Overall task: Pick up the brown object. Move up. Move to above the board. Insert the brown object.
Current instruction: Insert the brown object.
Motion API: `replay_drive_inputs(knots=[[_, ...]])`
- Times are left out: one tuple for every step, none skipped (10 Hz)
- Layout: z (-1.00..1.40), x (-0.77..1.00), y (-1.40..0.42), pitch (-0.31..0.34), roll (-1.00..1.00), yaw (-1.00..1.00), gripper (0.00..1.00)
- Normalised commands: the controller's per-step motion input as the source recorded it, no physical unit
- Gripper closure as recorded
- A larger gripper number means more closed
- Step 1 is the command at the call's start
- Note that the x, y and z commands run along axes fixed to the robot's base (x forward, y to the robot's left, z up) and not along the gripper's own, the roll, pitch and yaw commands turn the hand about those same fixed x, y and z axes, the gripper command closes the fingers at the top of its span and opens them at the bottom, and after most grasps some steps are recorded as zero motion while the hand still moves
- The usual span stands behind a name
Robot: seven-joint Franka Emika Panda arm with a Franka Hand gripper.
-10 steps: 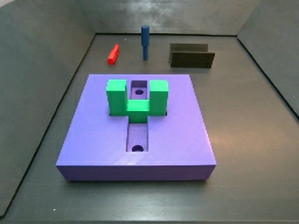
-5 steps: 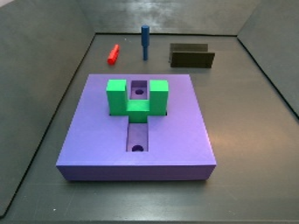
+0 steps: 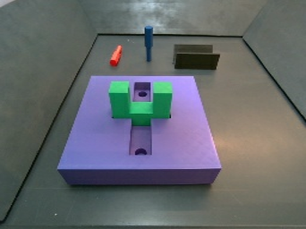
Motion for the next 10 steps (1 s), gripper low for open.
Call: replay_drive_inputs(knots=[[-0.01, 0.0, 0.0, 0.0, 0.0, 0.0, 1.0], [-0.41, 0.01, -0.08, -0.114, 0.0, -0.09, 1.0], [-0.52, 0.05, -0.13, -0.176, 0.0, -0.51, 1.0], [-0.57, 0.01, -0.15, -0.21, 0.0, -0.88, 1.0], [-0.56, 0.01, -0.08, -0.21, 0.0, -0.93, 1.0], [-0.46, 0.01, -0.01, -0.177, 0.0, -0.98, 1.0], [-0.4, 0.0, 0.0, -0.156, 0.0, -1.0, 1.0], [-0.35, 0.0, -0.01, -0.184, -0.02, -0.97, 1.0], [-0.3, 0.0, 0.0, -0.193, -0.04, -0.95, 1.0], [-0.28, 0.0, 0.0, -0.216, -0.07, -0.96, 1.0]])
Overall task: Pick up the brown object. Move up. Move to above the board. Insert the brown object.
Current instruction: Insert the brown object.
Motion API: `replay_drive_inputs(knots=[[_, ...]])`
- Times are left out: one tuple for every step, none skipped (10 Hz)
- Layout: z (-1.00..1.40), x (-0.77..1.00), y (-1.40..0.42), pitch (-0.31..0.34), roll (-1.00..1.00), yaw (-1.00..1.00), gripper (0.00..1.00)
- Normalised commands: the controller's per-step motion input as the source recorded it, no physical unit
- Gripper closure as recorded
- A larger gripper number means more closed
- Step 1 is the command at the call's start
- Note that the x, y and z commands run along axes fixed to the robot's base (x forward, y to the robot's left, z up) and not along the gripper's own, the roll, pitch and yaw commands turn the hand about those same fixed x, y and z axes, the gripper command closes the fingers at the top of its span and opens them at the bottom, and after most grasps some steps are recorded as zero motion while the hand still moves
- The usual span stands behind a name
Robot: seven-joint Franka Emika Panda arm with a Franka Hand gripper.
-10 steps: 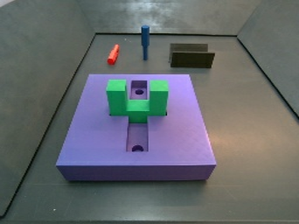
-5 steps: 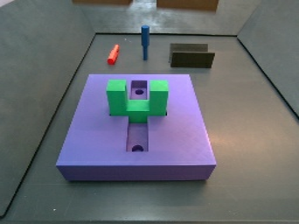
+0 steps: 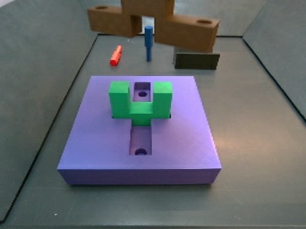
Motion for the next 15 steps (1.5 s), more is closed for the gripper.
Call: replay_drive_inputs(knots=[[-0.15, 0.0, 0.0, -0.274, -0.17, -0.9, 1.0], [-0.16, 0.0, -0.01, -0.271, -0.13, -0.87, 1.0], [-0.15, 0.04, -0.04, -0.214, 0.0, -0.9, 1.0], [-0.2, 0.07, -0.05, -0.139, 0.07, -0.94, 1.0], [-0.26, 0.06, -0.05, -0.067, 0.17, -0.96, 1.0], [-0.27, 0.04, -0.02, -0.06, 0.18, -0.97, 1.0], [-0.22, 0.0, 0.0, -0.023, 0.18, -0.99, 1.0], [-0.19, 0.0, 0.0, -0.01, 0.17, -1.0, 1.0], [-0.19, 0.0, 0.0, -0.026, 0.11, -1.0, 1.0], [-0.18, 0.0, 0.0, -0.031, 0.1, -1.0, 1.0], [-0.18, 0.01, 0.0, -0.059, 0.09, -1.0, 1.0], [-0.3, 0.06, -0.02, -0.099, 0.12, -0.98, 1.0], [-0.52, 0.1, -0.15, -0.094, 0.17, -0.91, 1.0], [-0.39, 0.0, -0.34, -0.02, 0.21, -0.76, 1.0], [-0.07, -0.3, -0.48, 0.034, 0.31, -0.35, 1.0]])
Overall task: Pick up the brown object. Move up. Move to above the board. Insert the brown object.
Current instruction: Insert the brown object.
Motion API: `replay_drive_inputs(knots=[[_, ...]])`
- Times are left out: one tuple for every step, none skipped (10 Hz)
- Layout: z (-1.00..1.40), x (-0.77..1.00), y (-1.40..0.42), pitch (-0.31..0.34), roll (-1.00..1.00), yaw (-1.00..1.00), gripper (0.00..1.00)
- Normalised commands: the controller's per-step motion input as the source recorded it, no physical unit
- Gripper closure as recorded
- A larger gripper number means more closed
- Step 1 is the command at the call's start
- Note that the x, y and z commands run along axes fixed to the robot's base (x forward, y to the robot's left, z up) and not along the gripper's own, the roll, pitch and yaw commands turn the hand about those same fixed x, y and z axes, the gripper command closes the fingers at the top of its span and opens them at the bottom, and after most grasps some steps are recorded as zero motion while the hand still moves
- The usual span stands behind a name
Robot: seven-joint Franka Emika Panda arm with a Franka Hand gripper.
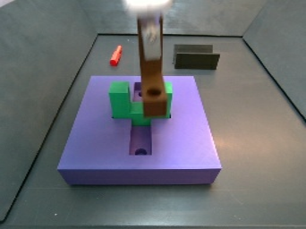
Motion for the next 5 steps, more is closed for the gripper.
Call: replay_drive_inputs(knots=[[0.0, -0.24, -0.37, 0.064, 0.38, -0.21, 1.0], [0.0, -0.09, -0.13, 0.084, 0.26, -0.21, 1.0], [-0.13, -0.08, 0.0, 0.0, 0.09, -0.09, 1.0], [-0.2, 0.15, 0.04, 0.046, 0.05, -0.04, 1.0], [-0.33, 0.07, 0.07, 0.016, 0.0, 0.0, 1.0]])
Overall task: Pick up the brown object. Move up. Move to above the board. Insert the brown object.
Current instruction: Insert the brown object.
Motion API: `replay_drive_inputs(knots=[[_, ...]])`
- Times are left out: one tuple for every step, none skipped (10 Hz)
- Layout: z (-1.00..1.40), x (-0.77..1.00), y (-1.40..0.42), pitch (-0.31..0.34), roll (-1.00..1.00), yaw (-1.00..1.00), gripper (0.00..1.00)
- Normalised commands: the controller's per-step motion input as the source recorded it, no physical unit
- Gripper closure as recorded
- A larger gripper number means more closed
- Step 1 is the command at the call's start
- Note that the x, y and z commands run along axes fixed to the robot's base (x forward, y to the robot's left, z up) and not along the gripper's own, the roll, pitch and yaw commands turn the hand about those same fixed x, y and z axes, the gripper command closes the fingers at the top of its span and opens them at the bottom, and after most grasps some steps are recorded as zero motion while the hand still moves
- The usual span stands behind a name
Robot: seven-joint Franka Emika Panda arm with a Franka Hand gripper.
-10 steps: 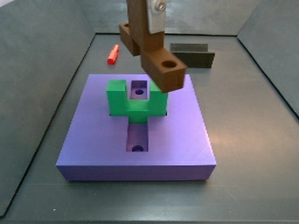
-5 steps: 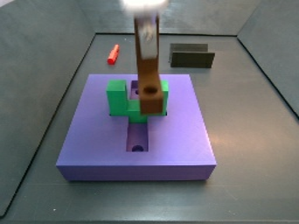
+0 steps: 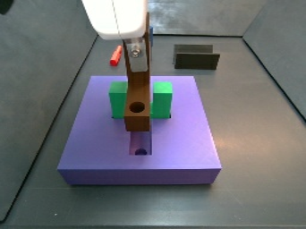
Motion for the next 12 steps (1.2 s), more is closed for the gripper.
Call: replay_drive_inputs(knots=[[-0.25, -0.05, 0.0, 0.0, 0.0, 0.0, 1.0], [-0.2, 0.07, 0.0, -0.013, -0.08, 0.07, 1.0], [-0.23, 0.08, 0.0, -0.026, -0.09, 0.04, 1.0], [-0.24, 0.0, 0.0, -0.004, -0.03, 0.04, 1.0], [-0.24, 0.0, 0.02, -0.01, -0.07, 0.07, 1.0], [-0.27, 0.0, 0.02, -0.034, -0.1, 0.07, 1.0], [-0.31, 0.0, 0.0, -0.054, -0.09, 0.06, 1.0], [-0.42, 0.0, 0.02, -0.076, -0.08, 0.07, 1.0], [-0.42, 0.0, 0.04, -0.083, -0.12, 0.07, 1.0], [-0.33, 0.0, 0.01, -0.067, -0.12, 0.06, 1.0], [-0.23, 0.0, 0.02, -0.044, -0.1, 0.05, 1.0], [-0.08, 0.23, 0.0, 0.0, 0.0, 0.07, 1.0]])
